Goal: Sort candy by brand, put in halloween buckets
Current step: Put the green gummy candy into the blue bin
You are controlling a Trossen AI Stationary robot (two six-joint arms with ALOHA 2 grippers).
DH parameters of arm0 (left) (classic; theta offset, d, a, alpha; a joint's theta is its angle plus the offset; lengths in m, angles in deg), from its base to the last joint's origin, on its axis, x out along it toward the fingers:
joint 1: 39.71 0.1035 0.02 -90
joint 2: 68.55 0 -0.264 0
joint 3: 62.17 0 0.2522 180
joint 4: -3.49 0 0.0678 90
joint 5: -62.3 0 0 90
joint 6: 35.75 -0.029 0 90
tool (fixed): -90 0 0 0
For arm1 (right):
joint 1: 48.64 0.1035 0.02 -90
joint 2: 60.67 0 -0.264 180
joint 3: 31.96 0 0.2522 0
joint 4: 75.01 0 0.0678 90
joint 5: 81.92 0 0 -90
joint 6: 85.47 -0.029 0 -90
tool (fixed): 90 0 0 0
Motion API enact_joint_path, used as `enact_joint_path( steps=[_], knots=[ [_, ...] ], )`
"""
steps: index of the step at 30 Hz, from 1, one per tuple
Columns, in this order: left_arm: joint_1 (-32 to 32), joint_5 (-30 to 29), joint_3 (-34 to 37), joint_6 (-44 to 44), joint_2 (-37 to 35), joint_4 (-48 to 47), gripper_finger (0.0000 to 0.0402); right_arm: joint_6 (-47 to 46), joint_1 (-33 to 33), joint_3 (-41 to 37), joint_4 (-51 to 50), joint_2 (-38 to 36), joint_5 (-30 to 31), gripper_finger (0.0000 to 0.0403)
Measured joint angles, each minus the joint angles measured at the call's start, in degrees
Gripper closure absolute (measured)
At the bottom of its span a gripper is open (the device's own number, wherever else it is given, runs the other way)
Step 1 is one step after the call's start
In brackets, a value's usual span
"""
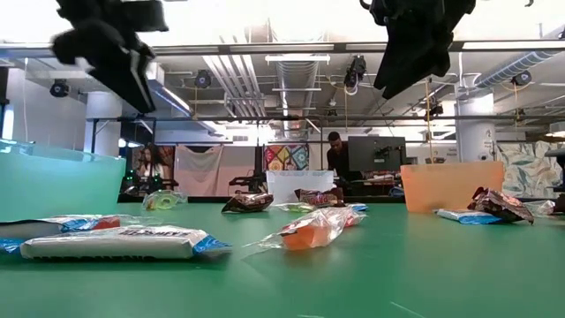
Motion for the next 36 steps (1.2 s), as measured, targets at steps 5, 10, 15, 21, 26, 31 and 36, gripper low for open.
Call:
enact_joint_path(
  steps=[5, 10, 15, 21, 26, 31, 36],
  knots=[
    [11.0, 6.9, 4.0, -11.1, 0.0, 10.2, 0.0283, 0.1, 0.0, 0.0, 0.1, 0.6, 0.0, 0.0209],
    [22.2, 15.0, 8.9, -15.7, 0.0, 19.4, 0.0283, 0.1, 0.0, -0.3, 0.1, 0.7, 0.1, 0.0209],
    [29.4, 22.4, 10.9, -17.4, 1.7, 23.5, 0.0283, 0.3, 0.0, -0.5, 0.1, 0.7, 0.1, 0.0209],
    [31.9, 21.9, 11.3, -19.8, 7.0, 23.5, 0.0281, 0.6, 0.0, -0.6, 0.1, 0.7, 0.5, 0.0209],
    [32.0, 21.6, 11.3, -19.8, 11.8, 23.7, 0.026, 0.6, 0.0, -0.6, 0.1, 0.7, 0.5, 0.0209],
    [32.0, 20.4, 11.2, -19.8, 15.2, 23.8, 0.0231, 0.6, 0.0, -0.6, 0.1, 0.7, 0.5, 0.0209],
    [32.1, 19.4, 11.2, -19.9, 18.0, 24.4, 0.0232, 0.6, 0.0, -0.6, 0.1, 0.7, 0.5, 0.0209]
  ],
)
